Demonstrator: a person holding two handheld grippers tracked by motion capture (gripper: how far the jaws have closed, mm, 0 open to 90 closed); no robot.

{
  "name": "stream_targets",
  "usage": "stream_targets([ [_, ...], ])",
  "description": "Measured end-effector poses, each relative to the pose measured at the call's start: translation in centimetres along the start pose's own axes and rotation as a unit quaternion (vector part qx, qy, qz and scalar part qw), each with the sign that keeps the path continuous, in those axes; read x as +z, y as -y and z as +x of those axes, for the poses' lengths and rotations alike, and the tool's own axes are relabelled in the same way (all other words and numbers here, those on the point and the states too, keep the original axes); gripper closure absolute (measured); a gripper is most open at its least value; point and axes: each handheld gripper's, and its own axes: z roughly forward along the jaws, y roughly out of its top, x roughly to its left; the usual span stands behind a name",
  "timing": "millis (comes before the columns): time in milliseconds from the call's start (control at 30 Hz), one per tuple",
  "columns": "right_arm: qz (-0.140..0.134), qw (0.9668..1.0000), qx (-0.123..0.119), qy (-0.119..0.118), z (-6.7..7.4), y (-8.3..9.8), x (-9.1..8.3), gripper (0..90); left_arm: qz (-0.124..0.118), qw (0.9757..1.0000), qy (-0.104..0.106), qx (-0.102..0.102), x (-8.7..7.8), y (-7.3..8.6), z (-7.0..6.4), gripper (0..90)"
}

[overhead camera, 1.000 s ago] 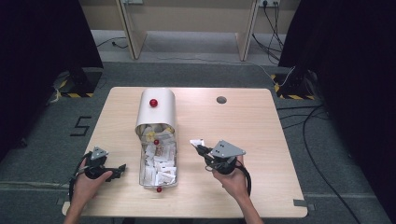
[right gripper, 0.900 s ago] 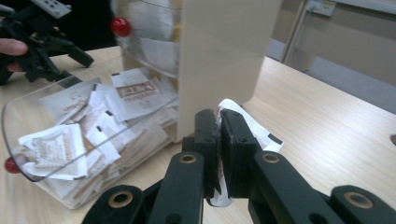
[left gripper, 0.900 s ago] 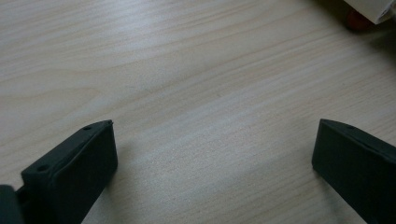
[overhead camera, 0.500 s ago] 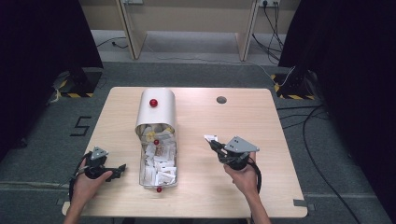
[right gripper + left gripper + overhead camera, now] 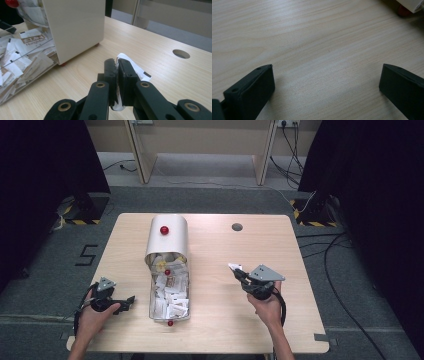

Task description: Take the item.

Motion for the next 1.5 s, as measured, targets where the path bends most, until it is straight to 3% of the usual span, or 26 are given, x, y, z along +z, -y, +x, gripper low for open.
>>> stream_targets([
  [1000, 0.019, 0.9991, 0.027, 0.027, -2.2, 1.6, 0.0, 85.8, 0.000, 1.0000, 0.000, 0.000, 0.0, 0.0, 0.0, 0.0],
  [1267, 0.027, 0.9985, 0.033, 0.034, -3.3, 2.1, 0.8, 85.8, 0.000, 1.0000, 0.000, 0.000, 0.0, 0.0, 0.0, 0.0],
  [1500, 0.041, 0.9981, 0.034, 0.031, -3.4, 2.5, 2.0, 85.7, 0.000, 1.0000, 0.000, 0.000, 0.0, 0.0, 0.0, 0.0],
])
